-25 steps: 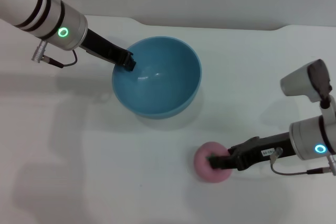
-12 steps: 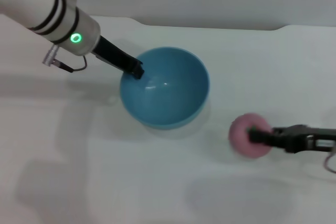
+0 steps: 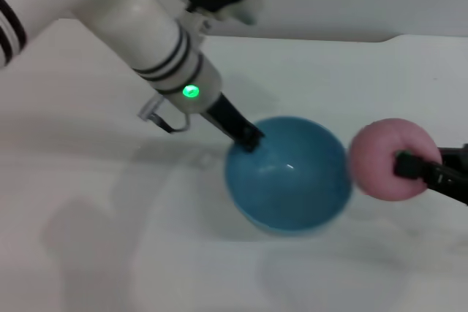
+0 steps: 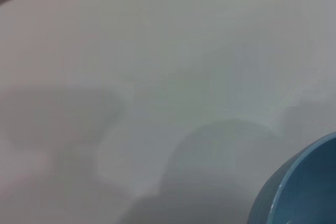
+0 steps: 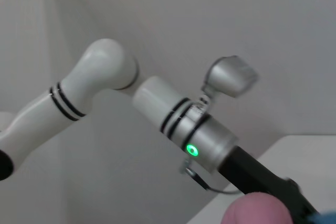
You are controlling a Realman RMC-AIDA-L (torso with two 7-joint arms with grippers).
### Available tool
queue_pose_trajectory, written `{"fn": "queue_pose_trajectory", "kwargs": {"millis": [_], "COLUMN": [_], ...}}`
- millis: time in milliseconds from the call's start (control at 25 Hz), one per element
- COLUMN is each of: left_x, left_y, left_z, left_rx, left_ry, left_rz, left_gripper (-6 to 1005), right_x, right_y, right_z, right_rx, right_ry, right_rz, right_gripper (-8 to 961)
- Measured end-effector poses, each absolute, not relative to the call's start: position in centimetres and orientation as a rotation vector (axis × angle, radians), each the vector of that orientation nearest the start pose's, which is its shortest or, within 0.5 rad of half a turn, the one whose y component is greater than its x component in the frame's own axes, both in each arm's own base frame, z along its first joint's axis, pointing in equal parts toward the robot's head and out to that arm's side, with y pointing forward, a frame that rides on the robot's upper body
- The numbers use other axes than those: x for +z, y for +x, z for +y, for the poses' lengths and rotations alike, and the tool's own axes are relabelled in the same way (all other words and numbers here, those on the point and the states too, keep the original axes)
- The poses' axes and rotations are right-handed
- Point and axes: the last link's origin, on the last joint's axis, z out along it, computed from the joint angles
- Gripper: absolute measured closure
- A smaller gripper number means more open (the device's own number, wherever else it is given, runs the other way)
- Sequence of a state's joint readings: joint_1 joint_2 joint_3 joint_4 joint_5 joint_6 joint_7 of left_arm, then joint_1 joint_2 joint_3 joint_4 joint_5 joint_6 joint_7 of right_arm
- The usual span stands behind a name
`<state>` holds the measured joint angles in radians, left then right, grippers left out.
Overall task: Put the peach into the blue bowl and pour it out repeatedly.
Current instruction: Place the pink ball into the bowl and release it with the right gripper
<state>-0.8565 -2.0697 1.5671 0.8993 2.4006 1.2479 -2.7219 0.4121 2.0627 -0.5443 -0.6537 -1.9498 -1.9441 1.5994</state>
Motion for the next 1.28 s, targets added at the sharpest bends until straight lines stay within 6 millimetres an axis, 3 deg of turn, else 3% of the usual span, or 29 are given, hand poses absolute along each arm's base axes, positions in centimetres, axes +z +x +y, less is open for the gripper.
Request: {"fn": "queue_pose_trajectory", "kwargs": {"millis": [320,560,800,1080,1280], "left_x": [-11.3,-11.5,-11.5,-11.4,-11.4], "left_y": [-12.8,-12.8,-13.5,-13.2,-12.9], "left_z": [36.1,35.8,36.0,36.4,36.5], "left_rx": [0.416,0.37,0.361,0.34,0.345], "left_ry": [-2.727,-2.729,-2.705,-2.695,-2.704], "left_rz": [-1.058,-1.11,-1.14,-1.133,-1.104], "left_gripper": [999,999,999,999,999], "right_x": [0.8,-0.9,-1.1,-1.2,-0.6], "right_y": [25.5,26.2,26.7,27.7,27.9], "right_z": [28.3,29.1,29.0,28.6,28.6], "right_rx": [1.039,0.866,0.81,0.607,0.598], "right_ry": [-2.826,-2.826,-2.819,-2.833,-2.819], "right_rz": [0.983,1.076,1.138,1.31,1.314], "right_gripper": [864,864,866,779,709]}}
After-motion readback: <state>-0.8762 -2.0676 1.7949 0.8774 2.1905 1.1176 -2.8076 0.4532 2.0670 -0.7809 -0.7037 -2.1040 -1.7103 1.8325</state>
